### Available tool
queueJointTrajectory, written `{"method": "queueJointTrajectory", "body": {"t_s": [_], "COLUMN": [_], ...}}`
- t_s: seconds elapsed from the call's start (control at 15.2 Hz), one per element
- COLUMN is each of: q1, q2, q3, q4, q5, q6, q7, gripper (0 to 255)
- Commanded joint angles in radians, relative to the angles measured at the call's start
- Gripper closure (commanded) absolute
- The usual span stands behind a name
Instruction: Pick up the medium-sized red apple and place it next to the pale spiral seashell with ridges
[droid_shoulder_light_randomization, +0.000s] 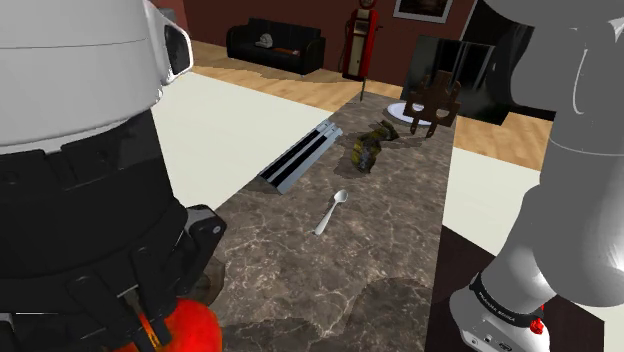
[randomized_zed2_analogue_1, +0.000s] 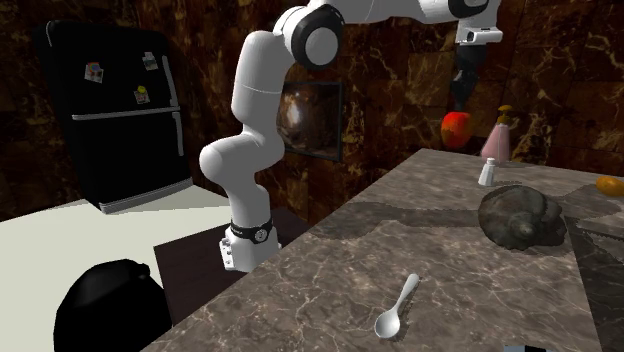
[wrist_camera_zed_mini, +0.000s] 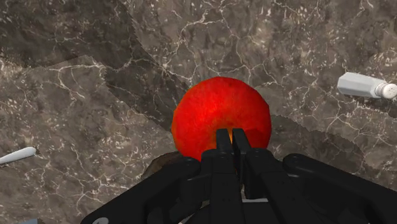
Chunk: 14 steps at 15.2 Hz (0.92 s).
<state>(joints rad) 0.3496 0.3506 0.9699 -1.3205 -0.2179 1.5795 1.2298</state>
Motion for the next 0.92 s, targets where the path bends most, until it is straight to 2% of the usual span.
{"method": "queueJointTrajectory", "body": {"t_s": [0.0, 0.86], "q1": [-0.005, -0.062], "q2": [0.000, -0.030], "q3": [-0.001, 0.001], "q4": [-0.026, -0.241], "q5": [0.000, 0.021], "q6": [0.026, 0.214], "q7": [0.001, -0.011], "gripper": [255, 255]}}
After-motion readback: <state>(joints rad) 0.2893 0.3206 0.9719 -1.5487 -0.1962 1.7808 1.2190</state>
